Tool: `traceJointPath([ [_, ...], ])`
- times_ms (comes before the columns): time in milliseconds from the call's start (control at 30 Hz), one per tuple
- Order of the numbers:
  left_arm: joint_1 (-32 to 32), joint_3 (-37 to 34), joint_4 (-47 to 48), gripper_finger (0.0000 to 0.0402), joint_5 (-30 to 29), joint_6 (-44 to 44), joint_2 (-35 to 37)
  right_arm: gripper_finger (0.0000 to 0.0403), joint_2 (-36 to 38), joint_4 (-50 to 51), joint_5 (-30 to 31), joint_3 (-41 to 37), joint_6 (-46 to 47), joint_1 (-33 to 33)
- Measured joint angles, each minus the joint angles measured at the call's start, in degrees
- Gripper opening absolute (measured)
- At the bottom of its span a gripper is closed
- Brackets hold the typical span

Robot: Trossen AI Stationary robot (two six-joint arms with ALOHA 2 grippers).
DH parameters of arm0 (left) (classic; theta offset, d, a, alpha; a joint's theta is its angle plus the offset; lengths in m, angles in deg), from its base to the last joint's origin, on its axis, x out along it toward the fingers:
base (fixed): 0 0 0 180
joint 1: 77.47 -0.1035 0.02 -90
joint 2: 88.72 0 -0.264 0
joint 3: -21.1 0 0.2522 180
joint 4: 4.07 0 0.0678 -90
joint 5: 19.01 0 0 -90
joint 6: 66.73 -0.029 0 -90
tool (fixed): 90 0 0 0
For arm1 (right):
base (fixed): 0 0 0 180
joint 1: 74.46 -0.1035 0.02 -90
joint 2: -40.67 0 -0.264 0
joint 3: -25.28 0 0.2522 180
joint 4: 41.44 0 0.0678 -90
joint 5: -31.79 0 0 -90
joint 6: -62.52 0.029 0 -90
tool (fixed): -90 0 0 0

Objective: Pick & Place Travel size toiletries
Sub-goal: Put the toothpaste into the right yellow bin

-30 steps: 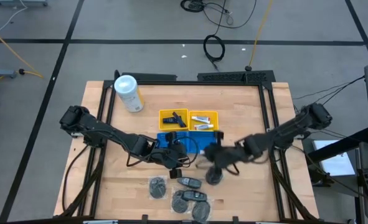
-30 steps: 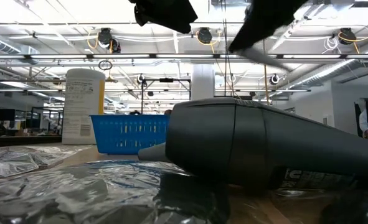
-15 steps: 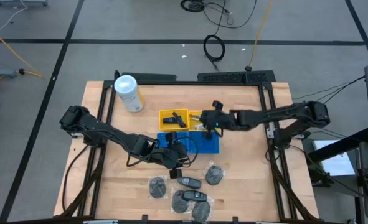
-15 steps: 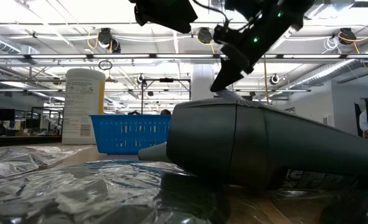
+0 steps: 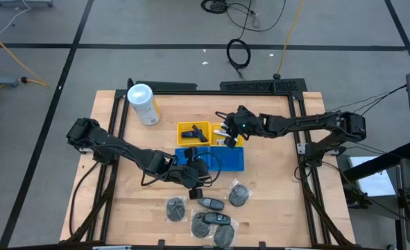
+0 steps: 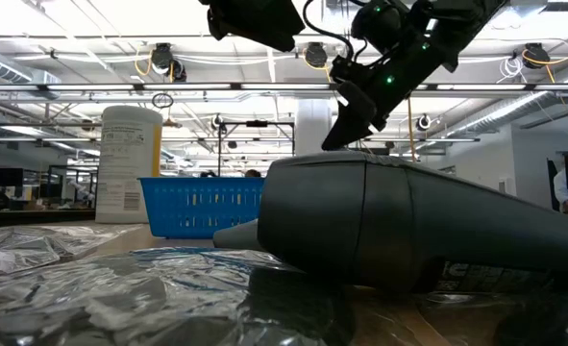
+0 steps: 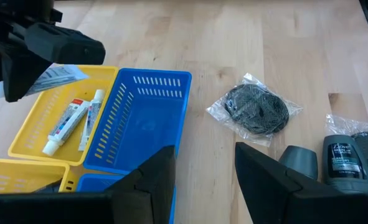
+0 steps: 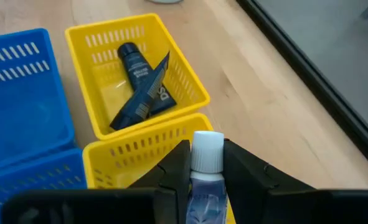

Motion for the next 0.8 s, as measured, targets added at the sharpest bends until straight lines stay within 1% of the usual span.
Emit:
traceJointPath([
  [467,0.0,0.0,0.0,0.0161,0.0,-0.1,0.0,0.0099,0.0,-11.3,0.1,-5.8,0.0,0.1],
  [800,0.0,0.0,0.0,0.0161,0.0,0.0,0.0,0.0098,0.0,-13.5,0.1,-6.3,0.1,-0.3],
])
